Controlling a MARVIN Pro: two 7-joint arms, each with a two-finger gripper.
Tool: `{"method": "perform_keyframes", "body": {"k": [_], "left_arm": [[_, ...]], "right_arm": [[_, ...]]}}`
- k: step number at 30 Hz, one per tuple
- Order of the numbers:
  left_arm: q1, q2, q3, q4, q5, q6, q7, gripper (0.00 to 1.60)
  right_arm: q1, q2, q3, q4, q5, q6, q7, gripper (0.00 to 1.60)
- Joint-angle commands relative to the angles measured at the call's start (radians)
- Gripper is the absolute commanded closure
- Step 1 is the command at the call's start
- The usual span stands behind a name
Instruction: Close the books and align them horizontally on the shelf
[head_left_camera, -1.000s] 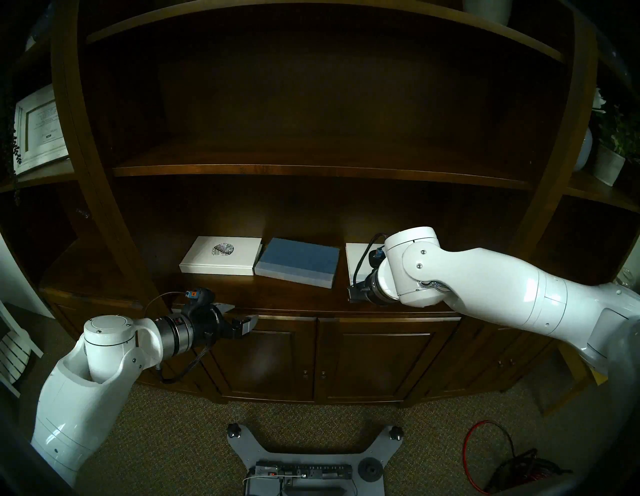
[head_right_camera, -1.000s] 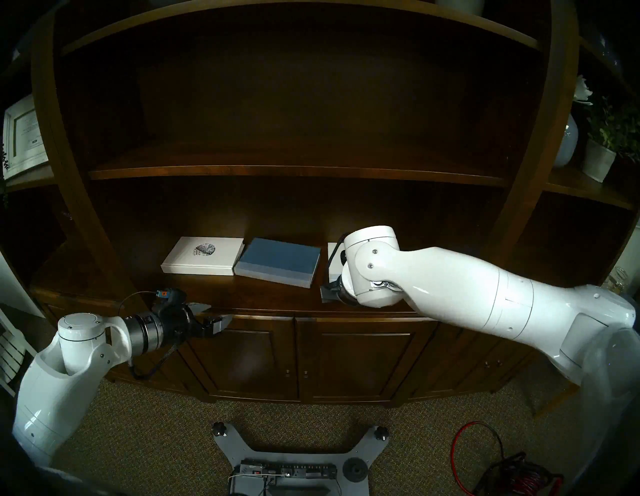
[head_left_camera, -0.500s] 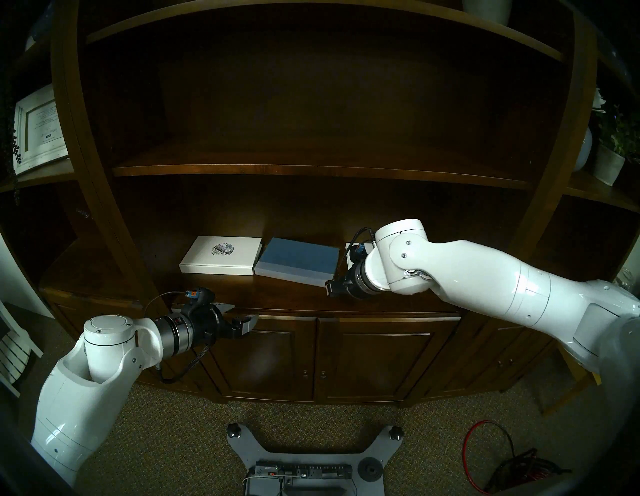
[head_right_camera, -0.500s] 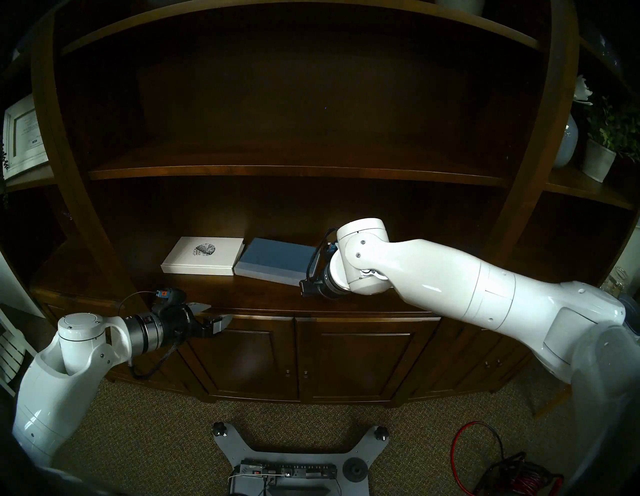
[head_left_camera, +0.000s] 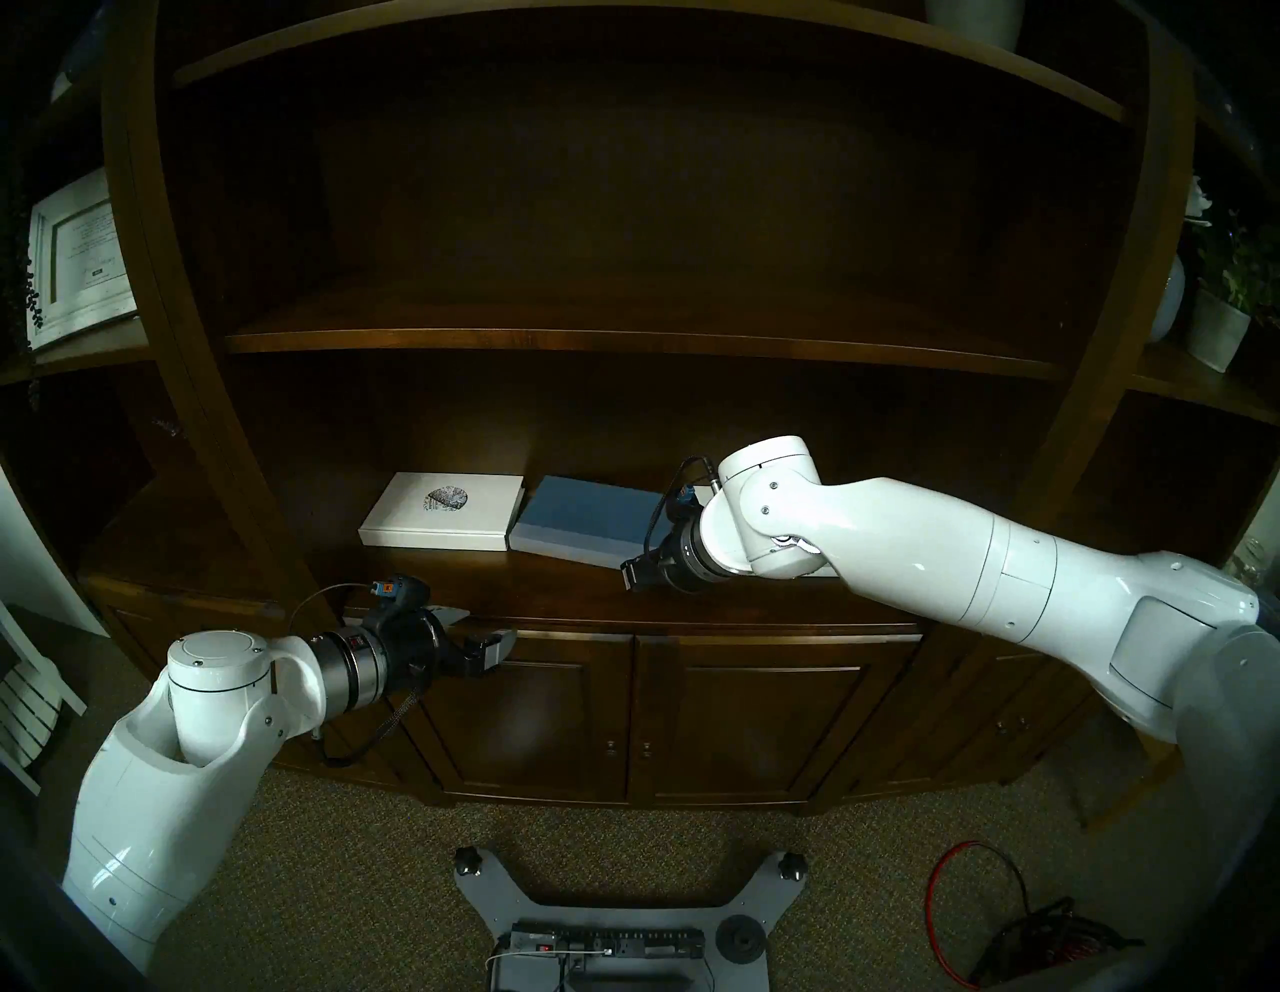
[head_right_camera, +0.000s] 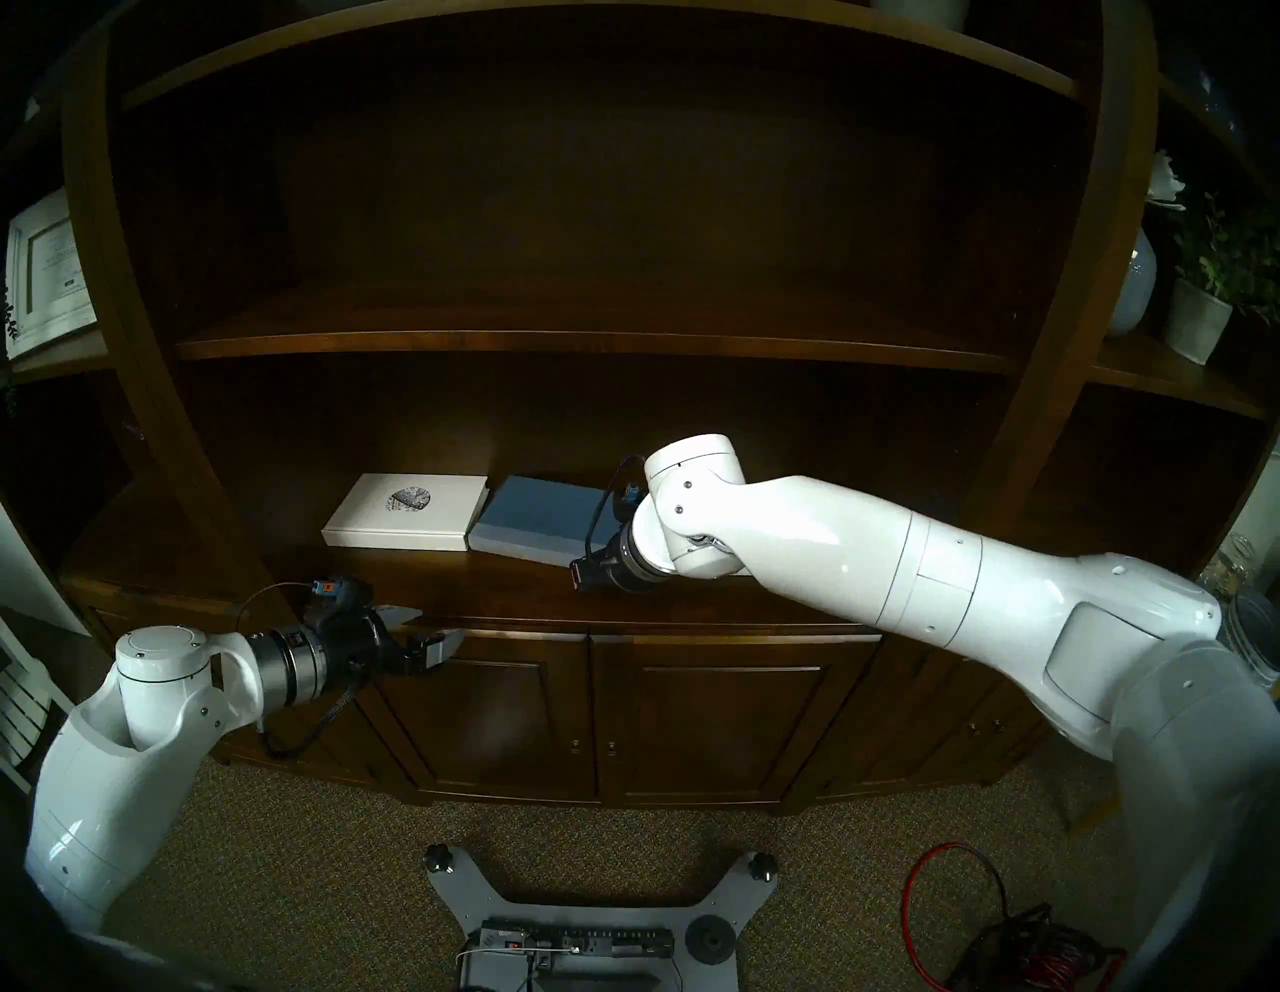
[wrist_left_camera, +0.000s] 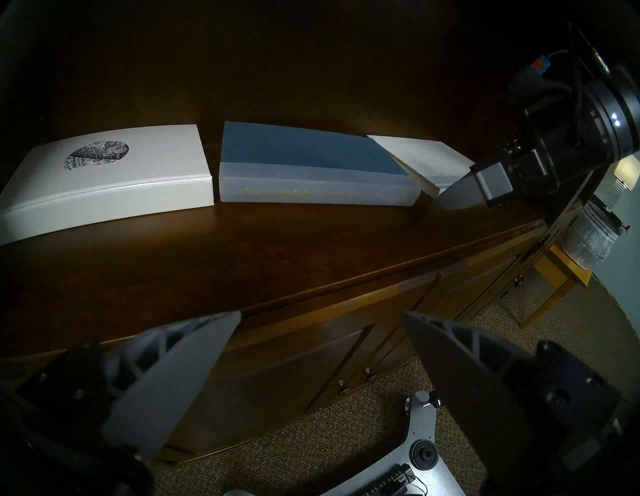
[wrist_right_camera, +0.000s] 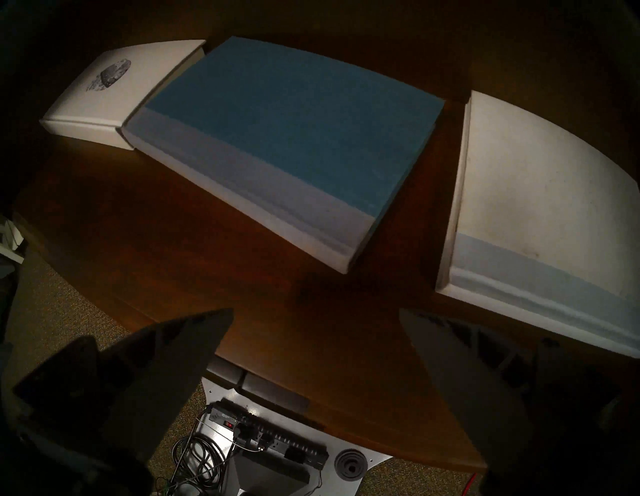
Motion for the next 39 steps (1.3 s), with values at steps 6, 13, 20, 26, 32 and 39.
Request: {"method": "perform_keyframes", "body": {"k": [6, 13, 20, 26, 32, 39], "left_arm": [[-0.018, -0.001, -0.012, -0.024, 0.001, -0.015, 0.002, 0.0], [-0.017, -0.002, -0.012, -0.024, 0.001, -0.015, 0.003, 0.0], [-0.018, -0.001, -0.012, -0.023, 0.001, -0.014, 0.002, 0.0], [-0.018, -0.001, -0.012, -0.023, 0.0, -0.014, 0.002, 0.0], [-0.018, -0.001, -0.012, -0.023, 0.0, -0.013, 0.002, 0.0], [-0.018, -0.001, -0.012, -0.023, 0.0, -0.013, 0.002, 0.0]], "right_arm": [[0.004, 0.144, 0.031, -0.166, -0.018, -0.016, 0.006, 0.0], [0.013, 0.106, 0.027, -0.096, -0.037, 0.01, 0.115, 0.0], [0.033, 0.025, 0.013, 0.008, -0.061, 0.041, 0.177, 0.0], [0.047, -0.042, 0.011, 0.108, -0.081, 0.059, 0.238, 0.0], [0.062, -0.108, 0.003, 0.198, -0.113, 0.073, 0.272, 0.0], [0.08, -0.189, -0.049, 0.283, -0.213, 0.066, 0.218, 0.0]]}}
